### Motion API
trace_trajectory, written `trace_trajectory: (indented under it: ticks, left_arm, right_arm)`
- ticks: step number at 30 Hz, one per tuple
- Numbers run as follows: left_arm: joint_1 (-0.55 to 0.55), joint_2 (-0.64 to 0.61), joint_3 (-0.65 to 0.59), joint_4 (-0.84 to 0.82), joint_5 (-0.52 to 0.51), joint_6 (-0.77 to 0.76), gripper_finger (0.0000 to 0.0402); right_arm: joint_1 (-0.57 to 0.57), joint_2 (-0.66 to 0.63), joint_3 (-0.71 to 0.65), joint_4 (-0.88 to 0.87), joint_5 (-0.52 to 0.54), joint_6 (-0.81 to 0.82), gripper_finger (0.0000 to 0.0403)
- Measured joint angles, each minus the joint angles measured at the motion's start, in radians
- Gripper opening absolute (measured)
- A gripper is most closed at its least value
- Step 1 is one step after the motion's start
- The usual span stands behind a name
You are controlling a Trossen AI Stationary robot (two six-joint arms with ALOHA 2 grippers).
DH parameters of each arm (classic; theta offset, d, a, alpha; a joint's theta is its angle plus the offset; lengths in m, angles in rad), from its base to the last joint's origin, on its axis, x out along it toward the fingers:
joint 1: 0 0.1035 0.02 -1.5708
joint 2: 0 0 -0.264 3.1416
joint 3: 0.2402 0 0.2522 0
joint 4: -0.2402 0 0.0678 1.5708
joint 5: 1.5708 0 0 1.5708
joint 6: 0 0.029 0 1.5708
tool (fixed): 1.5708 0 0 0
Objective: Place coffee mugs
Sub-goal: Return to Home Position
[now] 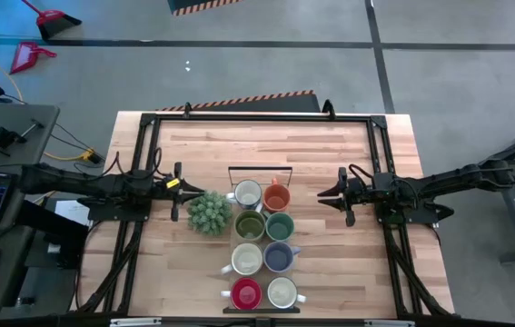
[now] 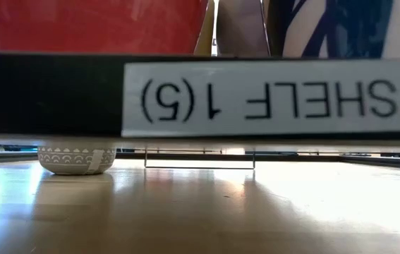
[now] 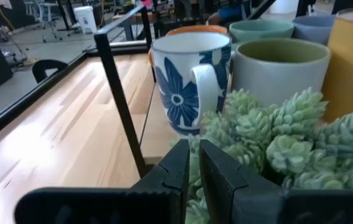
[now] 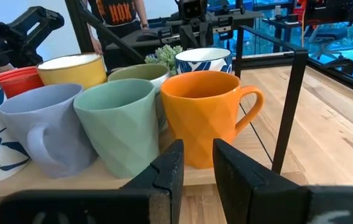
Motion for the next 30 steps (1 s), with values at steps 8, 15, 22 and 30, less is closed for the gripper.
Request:
trace_trajectory:
  ticks: [8, 15, 22, 30]
  left_arm:
    - [0.033, -0.002, 0.0, -0.009, 0.02, 0.011, 0.0025]
    - [0.055, -0.002, 0.0, 0.017, 0.064, 0.024, 0.0025]
    - [0.055, -0.002, 0.0, 0.013, 0.064, 0.036, 0.0025]
    - [0.055, -0.002, 0.0, 0.019, 0.043, 0.034, 0.0025]
  right_arm:
    - [0.0, 0.0, 0.0, -0.002, 0.0, 0.005, 0.0073]
    - [0.0, 0.0, 0.001, -0.03, 0.0, 0.124, 0.0073]
    - [0.0, 0.0, 0.001, -0.11, 0.0, 0.16, 0.0073]
    - [0.0, 0.0, 0.001, -0.125, 0.0, 0.178, 0.0073]
